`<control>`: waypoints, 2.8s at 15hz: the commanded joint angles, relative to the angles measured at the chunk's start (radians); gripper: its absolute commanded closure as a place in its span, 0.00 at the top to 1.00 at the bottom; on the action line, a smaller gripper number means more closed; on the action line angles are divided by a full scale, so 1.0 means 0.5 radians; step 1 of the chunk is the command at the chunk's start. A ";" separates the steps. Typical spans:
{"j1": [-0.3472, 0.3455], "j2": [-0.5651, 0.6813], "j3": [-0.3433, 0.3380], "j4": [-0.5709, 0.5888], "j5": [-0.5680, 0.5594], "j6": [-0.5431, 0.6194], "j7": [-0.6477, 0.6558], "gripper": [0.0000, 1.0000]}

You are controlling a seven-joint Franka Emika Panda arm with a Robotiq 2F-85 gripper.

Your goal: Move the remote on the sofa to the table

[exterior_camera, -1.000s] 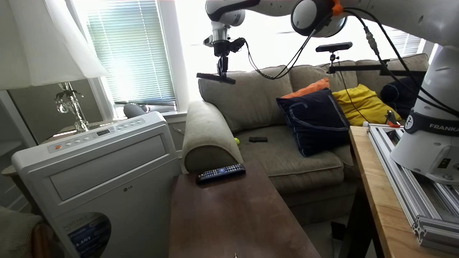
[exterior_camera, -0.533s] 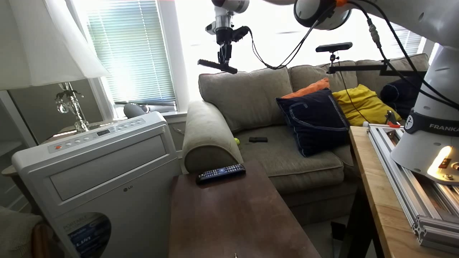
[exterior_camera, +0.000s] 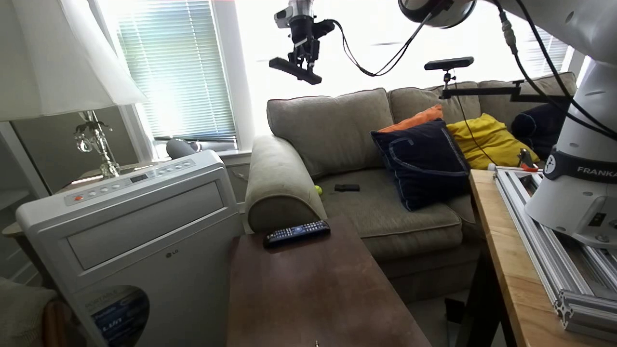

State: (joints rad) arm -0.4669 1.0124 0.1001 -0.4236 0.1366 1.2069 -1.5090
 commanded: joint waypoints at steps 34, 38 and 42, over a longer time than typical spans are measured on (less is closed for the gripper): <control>0.460 -0.334 0.081 -0.001 0.054 -0.484 -0.876 0.28; 0.536 -0.311 0.090 0.003 0.057 -0.485 -0.892 0.53; 0.597 -0.312 0.095 0.002 0.055 -0.500 -0.882 0.53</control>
State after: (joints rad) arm -0.1703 0.8576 0.1526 -0.4213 0.1597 0.9569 -1.9504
